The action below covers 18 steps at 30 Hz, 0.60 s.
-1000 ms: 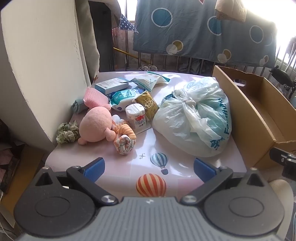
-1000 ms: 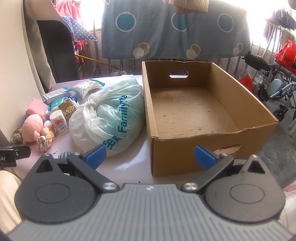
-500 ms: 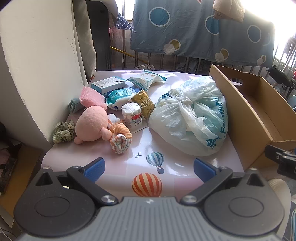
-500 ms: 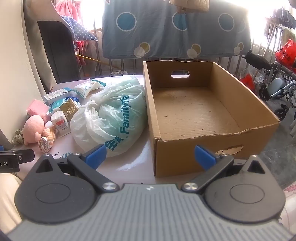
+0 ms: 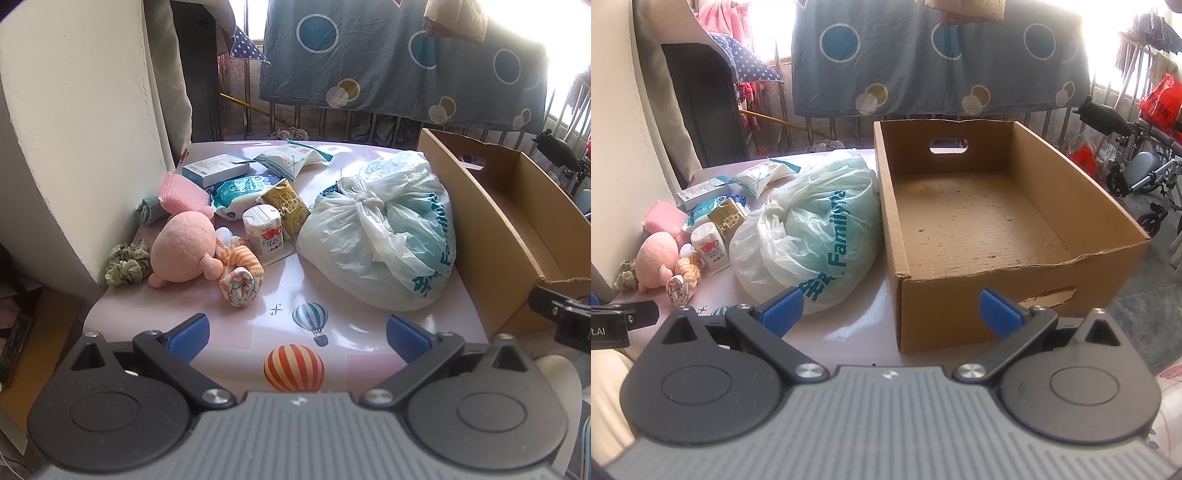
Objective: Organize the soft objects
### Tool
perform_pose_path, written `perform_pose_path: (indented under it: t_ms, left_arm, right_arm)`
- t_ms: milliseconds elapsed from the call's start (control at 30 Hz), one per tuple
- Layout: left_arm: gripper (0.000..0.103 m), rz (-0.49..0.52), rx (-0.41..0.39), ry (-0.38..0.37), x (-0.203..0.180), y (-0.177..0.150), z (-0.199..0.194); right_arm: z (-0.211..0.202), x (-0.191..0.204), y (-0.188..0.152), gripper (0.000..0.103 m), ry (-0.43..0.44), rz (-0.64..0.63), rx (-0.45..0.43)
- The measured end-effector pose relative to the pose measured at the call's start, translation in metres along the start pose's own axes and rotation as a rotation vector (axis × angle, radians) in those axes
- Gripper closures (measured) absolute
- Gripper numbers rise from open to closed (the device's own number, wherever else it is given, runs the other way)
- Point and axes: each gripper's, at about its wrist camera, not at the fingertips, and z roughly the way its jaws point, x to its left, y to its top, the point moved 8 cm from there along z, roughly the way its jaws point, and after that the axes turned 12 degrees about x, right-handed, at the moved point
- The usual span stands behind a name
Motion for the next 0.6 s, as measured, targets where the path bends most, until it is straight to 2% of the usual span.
perform_pose_path:
  t_ms: [600]
  left_arm:
    - [0.001,-0.003,0.004,-0.003,0.0029,-0.0016,0.0028]
  right_arm:
    - [0.0026,0.0025,-0.0008,0.001,0.000,-0.003,0.006]
